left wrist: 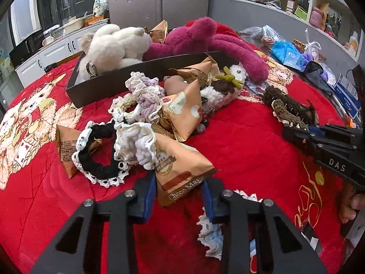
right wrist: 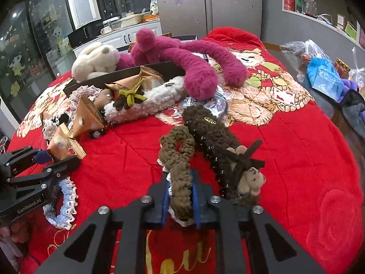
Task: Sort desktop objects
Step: 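Lift and carry the crochet toy and packet toward the black box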
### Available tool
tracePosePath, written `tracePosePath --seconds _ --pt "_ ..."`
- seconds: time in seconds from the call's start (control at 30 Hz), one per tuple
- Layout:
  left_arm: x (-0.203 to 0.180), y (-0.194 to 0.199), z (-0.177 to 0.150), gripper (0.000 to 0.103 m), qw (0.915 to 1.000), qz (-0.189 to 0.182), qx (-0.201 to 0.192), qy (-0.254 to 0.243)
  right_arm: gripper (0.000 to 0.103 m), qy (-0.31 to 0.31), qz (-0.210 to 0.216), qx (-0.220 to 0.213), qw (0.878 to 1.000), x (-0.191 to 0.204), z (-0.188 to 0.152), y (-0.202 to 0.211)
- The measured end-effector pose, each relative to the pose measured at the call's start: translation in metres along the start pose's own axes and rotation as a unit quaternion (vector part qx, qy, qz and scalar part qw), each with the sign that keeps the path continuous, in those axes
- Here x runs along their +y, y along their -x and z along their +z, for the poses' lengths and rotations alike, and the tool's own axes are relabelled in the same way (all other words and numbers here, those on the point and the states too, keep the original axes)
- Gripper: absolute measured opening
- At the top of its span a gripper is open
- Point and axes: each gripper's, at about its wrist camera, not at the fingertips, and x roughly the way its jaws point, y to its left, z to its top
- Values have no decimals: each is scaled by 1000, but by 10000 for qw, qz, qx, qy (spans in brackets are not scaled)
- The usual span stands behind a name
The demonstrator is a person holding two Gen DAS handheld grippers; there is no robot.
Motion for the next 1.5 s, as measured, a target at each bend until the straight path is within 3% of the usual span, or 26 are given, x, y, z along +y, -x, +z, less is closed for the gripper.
tracePosePath --seconds 0.63,0.87,1.5 --pt "6 26 2 35 9997 15 -192 169 16 94 522 -105 9985 19 9 21" --pt "4 53 11 35 9988 -13 -464 161 16 287 618 -234 9974 35 17 37" --pt "22 77 56 35 9962 109 -749 442 16 740 737 -508 9932 80 73 57"
